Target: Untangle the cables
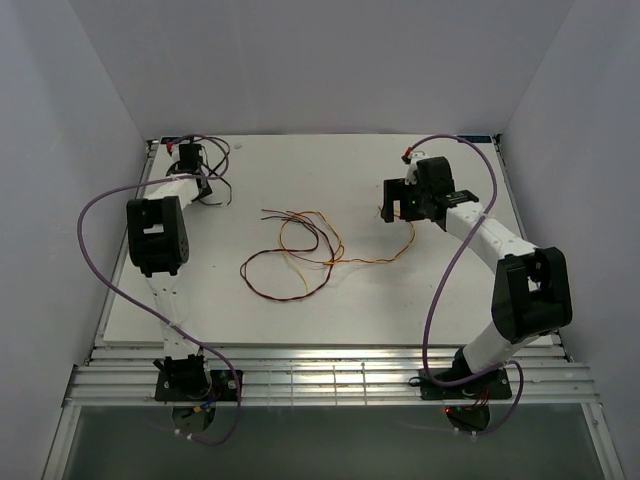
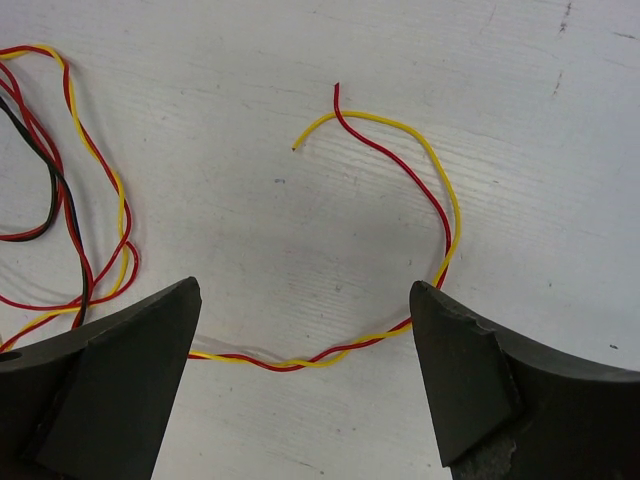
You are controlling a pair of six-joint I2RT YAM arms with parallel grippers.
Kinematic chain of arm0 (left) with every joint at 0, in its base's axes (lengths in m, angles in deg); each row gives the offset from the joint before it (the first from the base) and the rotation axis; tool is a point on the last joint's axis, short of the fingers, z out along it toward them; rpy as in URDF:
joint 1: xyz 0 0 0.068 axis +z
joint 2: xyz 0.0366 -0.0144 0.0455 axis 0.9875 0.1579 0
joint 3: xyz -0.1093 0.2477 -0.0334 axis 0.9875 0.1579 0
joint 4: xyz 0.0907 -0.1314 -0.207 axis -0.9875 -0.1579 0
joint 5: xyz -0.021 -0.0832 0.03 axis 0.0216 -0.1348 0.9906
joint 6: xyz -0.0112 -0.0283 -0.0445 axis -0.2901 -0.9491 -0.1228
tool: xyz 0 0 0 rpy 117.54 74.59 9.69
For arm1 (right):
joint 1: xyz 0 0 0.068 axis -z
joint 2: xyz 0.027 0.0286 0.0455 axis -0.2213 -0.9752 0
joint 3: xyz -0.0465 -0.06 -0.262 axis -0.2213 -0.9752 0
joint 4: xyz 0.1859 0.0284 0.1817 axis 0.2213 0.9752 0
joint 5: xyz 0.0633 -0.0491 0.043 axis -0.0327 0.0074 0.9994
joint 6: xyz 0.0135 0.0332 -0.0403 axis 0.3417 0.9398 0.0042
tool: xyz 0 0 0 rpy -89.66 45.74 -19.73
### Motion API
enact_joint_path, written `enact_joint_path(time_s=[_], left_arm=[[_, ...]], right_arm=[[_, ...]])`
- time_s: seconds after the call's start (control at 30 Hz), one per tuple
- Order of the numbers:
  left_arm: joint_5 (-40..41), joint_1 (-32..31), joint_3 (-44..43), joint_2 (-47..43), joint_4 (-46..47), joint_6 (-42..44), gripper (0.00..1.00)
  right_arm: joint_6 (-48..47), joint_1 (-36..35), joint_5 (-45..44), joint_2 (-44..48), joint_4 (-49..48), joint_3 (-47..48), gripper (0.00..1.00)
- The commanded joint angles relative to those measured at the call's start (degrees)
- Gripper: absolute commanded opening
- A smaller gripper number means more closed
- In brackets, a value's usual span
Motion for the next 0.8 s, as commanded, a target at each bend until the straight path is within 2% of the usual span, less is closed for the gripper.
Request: enact_joint_path(time_s=[0.0, 0.07, 0.1, 0.17, 0.4, 0.43, 0.57, 0.7, 0.77], left_arm=[[-3.4, 0.4, 0.8, -3.9, -4.6, -3.0, 0.61], [-4.2, 0.4, 0.8, -5.7, -5.5, -3.4, 0.74], [-4.5, 0.4, 0.8, -6.5, -6.2, -3.7, 0.84], [-6.5, 0.4, 0.9, -8.5, -7.1, -3.9, 0.94], [-13.9, 0.3, 7.1, -23.0, -6.6, -5.3, 0.98], [-15.5, 0.3, 8.2, -27.1, -5.8, -6.0, 0.98], [-27.7, 0.3, 12.7, -34.9, -3.8, -8.1, 0.98], [-36.4, 0.1, 19.1, -40.4, -0.6, -9.3, 0.98], [-38.3, -0.5, 21.1, -42.8, 0.6, -9.4, 0.98]], right_arm=[[0.8, 0.2, -1.5, 3.5, 0.5, 0.3, 0.9], [1.1, 0.2, -2.1, 3.8, 0.5, 0.0, 0.9], [1.4, 0.3, -2.7, 4.1, 0.5, 0.0, 0.9], [2.8, 0.6, -3.4, 4.4, 0.5, -0.3, 0.9], [4.1, 2.1, -3.6, 5.7, 1.3, -2.0, 0.9], [4.2, 2.3, -6.6, 5.6, 2.0, -2.3, 0.9], [6.5, 2.3, -11.7, 3.3, 5.9, -3.0, 0.9], [8.2, 2.3, -13.0, -0.5, 6.0, -5.0, 0.9], [7.5, 2.3, -13.9, -2.6, 5.4, -3.8, 0.9]])
